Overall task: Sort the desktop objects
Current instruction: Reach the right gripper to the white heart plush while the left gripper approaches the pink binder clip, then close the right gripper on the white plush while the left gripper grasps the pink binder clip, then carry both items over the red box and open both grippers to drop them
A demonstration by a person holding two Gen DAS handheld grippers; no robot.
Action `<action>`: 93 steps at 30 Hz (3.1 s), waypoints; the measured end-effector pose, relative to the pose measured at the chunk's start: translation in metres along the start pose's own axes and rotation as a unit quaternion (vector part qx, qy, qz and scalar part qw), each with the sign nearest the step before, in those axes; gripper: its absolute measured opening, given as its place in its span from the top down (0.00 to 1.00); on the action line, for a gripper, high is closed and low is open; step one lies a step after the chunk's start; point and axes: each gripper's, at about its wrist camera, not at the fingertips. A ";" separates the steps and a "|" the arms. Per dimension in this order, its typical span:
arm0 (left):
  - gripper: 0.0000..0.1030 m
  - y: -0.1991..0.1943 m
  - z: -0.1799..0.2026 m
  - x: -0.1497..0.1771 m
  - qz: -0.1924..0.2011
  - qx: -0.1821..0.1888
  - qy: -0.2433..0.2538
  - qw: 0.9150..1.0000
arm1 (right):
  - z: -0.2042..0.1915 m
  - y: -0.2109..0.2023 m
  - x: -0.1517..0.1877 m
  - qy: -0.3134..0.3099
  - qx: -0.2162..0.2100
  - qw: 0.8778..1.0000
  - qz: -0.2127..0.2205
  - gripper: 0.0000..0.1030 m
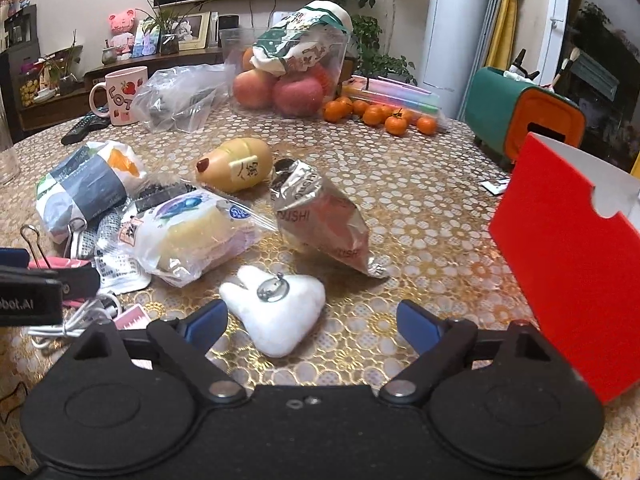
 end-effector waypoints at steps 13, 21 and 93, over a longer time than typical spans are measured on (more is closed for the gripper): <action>0.42 0.003 0.002 0.000 0.000 0.005 0.008 1.000 | -0.009 0.006 -0.004 -0.006 -0.020 1.000 -0.001 0.27; 0.49 0.002 0.001 0.000 -0.003 0.019 0.003 1.000 | -0.003 0.010 -0.007 0.011 -0.045 0.999 -0.013 0.41; 0.49 -0.130 0.235 -0.007 0.033 0.128 0.208 0.969 | 0.216 -0.164 0.051 0.095 0.001 0.994 0.048 0.47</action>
Point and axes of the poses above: each gripper's, at about its wrist camera, not at the fingertips, and y roughly the way its jaws point, z to its right, x to its underside, and after that the axes turned 14 degrees about -z, right-handed
